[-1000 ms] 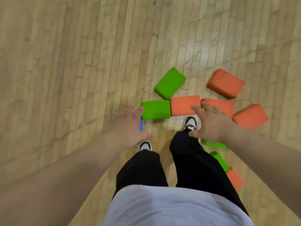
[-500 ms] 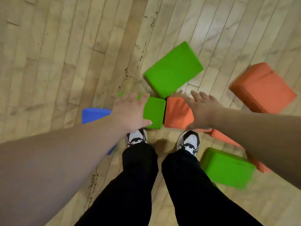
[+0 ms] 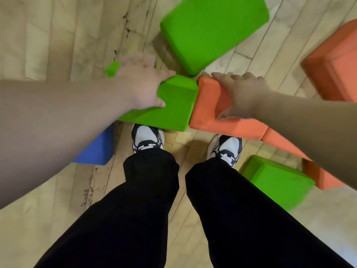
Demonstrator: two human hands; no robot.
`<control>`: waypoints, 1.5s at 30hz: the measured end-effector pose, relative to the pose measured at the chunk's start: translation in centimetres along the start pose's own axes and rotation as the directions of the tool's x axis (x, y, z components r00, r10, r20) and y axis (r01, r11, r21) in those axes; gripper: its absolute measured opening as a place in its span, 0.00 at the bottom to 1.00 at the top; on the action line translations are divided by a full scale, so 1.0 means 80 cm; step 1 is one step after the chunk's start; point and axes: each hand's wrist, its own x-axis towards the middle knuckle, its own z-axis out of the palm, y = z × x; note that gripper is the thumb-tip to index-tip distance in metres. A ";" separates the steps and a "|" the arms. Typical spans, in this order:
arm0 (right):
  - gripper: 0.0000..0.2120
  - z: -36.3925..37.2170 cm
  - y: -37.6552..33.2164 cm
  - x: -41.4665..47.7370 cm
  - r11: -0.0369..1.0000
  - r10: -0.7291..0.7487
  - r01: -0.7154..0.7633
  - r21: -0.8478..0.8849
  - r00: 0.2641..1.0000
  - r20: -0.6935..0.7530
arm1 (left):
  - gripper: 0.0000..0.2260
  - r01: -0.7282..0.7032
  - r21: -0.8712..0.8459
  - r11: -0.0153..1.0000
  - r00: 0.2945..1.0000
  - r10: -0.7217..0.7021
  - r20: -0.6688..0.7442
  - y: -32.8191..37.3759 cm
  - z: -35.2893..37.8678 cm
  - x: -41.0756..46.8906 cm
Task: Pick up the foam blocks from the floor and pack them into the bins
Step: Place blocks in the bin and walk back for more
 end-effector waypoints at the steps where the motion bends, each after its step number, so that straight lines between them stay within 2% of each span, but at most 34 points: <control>1: 0.58 -0.004 -0.002 -0.004 1.000 -0.011 0.011 -0.007 1.000 -0.002 | 0.40 -0.029 0.001 1.000 0.999 0.029 0.019 -0.005 -0.006 -0.005; 5: 0.49 -0.013 0.000 -0.023 1.000 -0.012 0.012 0.028 1.000 -0.012 | 0.38 -0.076 0.029 0.997 0.993 0.072 0.095 -0.016 -0.016 -0.023; 8: 0.47 -0.016 -0.004 -0.057 0.974 0.001 -0.019 0.227 0.997 0.080 | 0.37 -0.086 -0.067 0.994 0.982 0.096 0.161 -0.010 -0.028 -0.045; 10: 0.44 -0.021 -0.013 -0.093 0.958 0.053 -0.071 0.278 0.996 0.070 | 0.37 -0.066 -0.119 0.991 0.983 0.085 0.164 -0.002 -0.041 -0.074; 15: 0.40 -0.086 -0.062 -0.232 0.902 0.257 -0.230 0.364 0.966 -0.028 | 0.35 0.143 -0.283 0.948 0.985 -0.109 0.133 0.026 -0.101 -0.229; 18: 0.40 -0.164 -0.102 -0.346 0.858 0.307 -0.246 0.452 0.949 -0.067 | 0.34 0.251 -0.387 0.887 0.968 -0.230 0.101 0.039 -0.178 -0.359; 21: 0.40 -0.252 -0.136 -0.464 0.815 0.341 -0.218 0.537 0.930 -0.140 | 0.35 0.256 -0.445 0.858 0.961 -0.277 0.018 0.042 -0.273 -0.479; 23: 0.40 -0.299 -0.151 -0.535 0.820 0.376 -0.219 0.529 0.903 -0.209 | 0.34 0.241 -0.397 0.885 0.964 -0.267 -0.010 0.044 -0.340 -0.540; 26: 0.39 -0.342 -0.169 -0.616 0.828 0.392 -0.219 0.516 0.884 -0.254 | 0.33 0.161 -0.229 0.960 0.982 -0.180 -0.062 0.041 -0.425 -0.606; 29: 0.39 -0.354 -0.186 -0.680 0.855 0.408 -0.279 0.437 0.882 -0.234 | 0.33 0.037 -0.046 0.998 0.978 -0.046 -0.201 0.032 -0.486 -0.658; 32: 0.39 -0.350 -0.203 -0.721 0.862 0.427 -0.289 0.417 0.857 -0.288 | 0.33 0.015 0.009 1.000 0.970 -0.012 -0.242 0.022 -0.518 -0.684; 38: 0.39 -0.342 -0.213 -0.786 0.794 0.488 -0.240 0.559 0.799 -0.351 | 0.33 -0.039 -0.005 0.999 0.941 0.035 -0.336 0.045 -0.527 -0.726; 45: 0.40 -0.277 -0.266 -0.852 0.782 0.507 -0.221 0.583 0.770 -0.387 | 0.34 -0.087 -0.057 0.995 0.917 0.057 -0.395 0.081 -0.448 -0.796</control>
